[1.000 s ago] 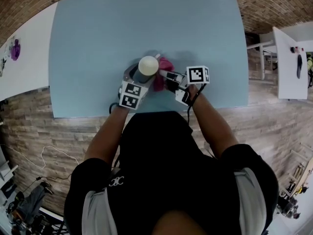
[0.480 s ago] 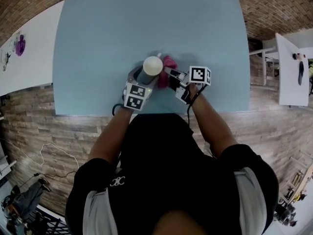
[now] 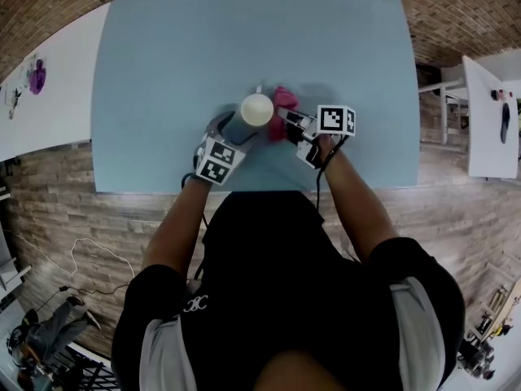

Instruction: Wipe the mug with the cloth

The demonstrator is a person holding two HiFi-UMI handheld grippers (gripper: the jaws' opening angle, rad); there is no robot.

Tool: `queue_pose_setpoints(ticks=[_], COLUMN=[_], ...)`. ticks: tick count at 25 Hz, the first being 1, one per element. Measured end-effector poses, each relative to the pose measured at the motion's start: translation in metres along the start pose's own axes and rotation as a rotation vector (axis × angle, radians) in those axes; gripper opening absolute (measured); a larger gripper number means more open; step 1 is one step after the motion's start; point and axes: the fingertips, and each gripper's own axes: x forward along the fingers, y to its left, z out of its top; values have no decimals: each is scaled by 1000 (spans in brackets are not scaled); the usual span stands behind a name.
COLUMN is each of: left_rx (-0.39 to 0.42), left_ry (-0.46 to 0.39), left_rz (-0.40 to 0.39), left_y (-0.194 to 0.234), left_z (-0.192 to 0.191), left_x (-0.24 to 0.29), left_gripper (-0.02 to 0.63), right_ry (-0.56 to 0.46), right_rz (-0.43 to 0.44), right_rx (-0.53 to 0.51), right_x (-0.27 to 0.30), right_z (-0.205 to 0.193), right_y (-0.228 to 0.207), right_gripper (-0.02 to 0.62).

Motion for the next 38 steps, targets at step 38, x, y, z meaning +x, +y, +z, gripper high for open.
queue_pose_setpoints(ticks=[38], left_rx=[297], left_ry=[129], left_rz=[-270], left_y=[1], left_z=[18], left_x=[26], left_gripper=[376], right_ry=[17], right_rz=[-14], right_rx=[-51], right_x=[-7], right_z=[11], right_y=[-6], right_gripper=[38])
